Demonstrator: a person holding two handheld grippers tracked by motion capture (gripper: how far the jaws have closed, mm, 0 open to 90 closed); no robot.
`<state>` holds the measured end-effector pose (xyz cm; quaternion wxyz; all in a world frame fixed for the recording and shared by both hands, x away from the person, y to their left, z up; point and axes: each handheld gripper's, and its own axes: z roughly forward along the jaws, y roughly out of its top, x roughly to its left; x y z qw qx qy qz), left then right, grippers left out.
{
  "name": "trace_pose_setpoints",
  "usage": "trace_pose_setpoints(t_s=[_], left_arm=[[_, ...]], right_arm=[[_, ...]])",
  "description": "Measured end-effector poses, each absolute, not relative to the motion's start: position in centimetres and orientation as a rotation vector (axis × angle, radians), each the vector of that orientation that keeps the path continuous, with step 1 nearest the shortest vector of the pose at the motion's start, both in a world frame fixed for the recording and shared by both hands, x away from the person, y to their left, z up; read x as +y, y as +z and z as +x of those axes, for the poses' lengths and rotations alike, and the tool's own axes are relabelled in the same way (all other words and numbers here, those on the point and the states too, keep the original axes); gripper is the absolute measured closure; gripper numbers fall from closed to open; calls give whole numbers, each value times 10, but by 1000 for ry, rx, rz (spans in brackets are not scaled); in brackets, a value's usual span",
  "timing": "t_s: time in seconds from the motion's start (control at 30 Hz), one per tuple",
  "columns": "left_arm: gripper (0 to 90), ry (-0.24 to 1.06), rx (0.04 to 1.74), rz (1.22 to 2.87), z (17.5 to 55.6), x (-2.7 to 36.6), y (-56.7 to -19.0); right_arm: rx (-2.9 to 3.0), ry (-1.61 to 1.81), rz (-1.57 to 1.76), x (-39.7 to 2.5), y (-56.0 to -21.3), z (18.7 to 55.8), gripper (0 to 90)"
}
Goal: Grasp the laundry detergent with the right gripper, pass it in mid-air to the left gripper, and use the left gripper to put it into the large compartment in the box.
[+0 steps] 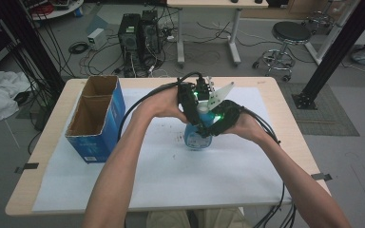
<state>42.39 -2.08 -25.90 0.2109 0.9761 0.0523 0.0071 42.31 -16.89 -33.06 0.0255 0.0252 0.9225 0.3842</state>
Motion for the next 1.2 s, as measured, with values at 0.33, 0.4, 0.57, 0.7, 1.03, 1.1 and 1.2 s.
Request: trace_pose_setpoints(t_s=[0.33, 0.4, 0.57, 0.7, 1.03, 1.1, 1.2], left_arm=[[309, 7, 143, 2716, 425, -20, -261], [315, 1, 136, 2720, 425, -21, -261], [326, 4, 137, 2720, 425, -21, -261], [339, 11, 133, 2715, 425, -21, -261], [358, 9, 125, 2715, 424, -20, -260], [362, 19, 116, 2717, 424, -20, -260], [365, 23, 115, 2714, 424, -19, -261]], right_arm=[[2856, 1183, 73, -168, -332, 423, 463], [2857, 1185, 78, -168, -332, 423, 463], [2855, 1184, 76, -168, -332, 423, 463], [2856, 1181, 72, -168, -332, 423, 463], [2863, 1182, 71, -167, -333, 422, 462], [2861, 1185, 72, -167, -333, 422, 462], [2861, 1178, 76, -167, -333, 422, 461]])
